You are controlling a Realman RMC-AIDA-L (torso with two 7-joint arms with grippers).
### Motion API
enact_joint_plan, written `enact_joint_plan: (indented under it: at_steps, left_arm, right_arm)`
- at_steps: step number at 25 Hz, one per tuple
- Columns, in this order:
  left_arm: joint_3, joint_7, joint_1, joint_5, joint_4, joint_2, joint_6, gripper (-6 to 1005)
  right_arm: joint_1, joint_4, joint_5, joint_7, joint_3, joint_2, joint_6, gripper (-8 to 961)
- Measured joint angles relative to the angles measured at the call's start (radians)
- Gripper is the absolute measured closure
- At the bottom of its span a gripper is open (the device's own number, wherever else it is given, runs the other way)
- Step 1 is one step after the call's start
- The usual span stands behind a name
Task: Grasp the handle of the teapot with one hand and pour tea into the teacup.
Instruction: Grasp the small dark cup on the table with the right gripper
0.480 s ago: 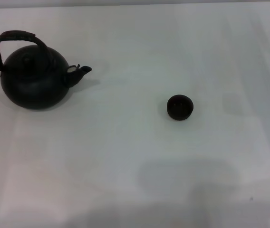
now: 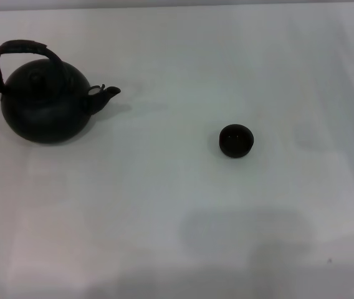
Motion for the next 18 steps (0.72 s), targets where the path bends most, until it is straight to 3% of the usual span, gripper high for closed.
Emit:
enact_joint_plan:
  at_steps: [10,18]
  left_arm:
    - [0.000,0.002,-0.009,-0.022,0.012,-0.001,-0.009,124]
    - [0.000,0.003,-0.012,-0.026,0.014,0.000,-0.022,123]
  right_arm:
    - [-0.019,0.020,0.007,0.133,0.082,0.002,-0.003,81]
    - [-0.001,0.025,-0.022,0.205,0.049,0.004,-0.021,87]
